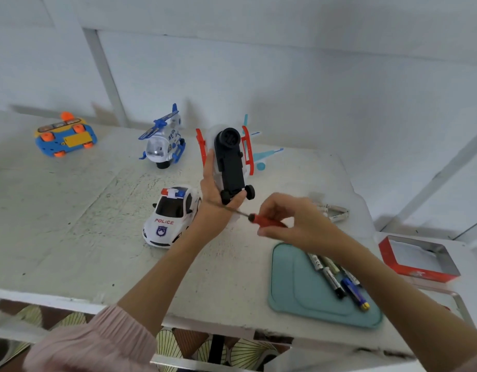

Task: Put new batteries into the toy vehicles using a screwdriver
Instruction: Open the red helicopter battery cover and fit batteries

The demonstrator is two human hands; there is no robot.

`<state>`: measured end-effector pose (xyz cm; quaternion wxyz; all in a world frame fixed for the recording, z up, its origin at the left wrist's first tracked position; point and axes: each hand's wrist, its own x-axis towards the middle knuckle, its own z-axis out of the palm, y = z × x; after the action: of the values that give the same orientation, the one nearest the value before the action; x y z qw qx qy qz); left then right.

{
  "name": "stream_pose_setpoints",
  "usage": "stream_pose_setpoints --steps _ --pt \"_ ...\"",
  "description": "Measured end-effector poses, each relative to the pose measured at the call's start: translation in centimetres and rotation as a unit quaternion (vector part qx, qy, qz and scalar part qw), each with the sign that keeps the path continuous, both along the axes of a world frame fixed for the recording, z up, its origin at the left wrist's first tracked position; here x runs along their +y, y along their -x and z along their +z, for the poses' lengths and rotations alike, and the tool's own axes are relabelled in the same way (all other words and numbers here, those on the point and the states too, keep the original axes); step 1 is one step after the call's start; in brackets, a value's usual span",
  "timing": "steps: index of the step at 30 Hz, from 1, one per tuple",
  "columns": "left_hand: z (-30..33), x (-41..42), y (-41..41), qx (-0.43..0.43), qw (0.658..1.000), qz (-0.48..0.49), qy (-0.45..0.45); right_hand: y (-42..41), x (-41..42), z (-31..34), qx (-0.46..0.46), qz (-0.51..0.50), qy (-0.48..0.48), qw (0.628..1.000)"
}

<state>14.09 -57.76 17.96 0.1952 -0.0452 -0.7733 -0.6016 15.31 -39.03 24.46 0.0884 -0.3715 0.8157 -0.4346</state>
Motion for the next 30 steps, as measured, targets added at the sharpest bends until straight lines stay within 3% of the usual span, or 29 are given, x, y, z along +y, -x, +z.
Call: stream_pose_setpoints --steps 7,30 --pt "-0.5 -0.2 -0.3 -0.033 0.999 -0.014 0.01 -0.3 1.5 1.5 0.059 -0.152 0.137 0.977" --pt "-0.9 -0.5 -0.5 -0.047 0.998 0.009 0.04 0.0 0.6 2.2 0.159 -0.166 0.042 0.972"
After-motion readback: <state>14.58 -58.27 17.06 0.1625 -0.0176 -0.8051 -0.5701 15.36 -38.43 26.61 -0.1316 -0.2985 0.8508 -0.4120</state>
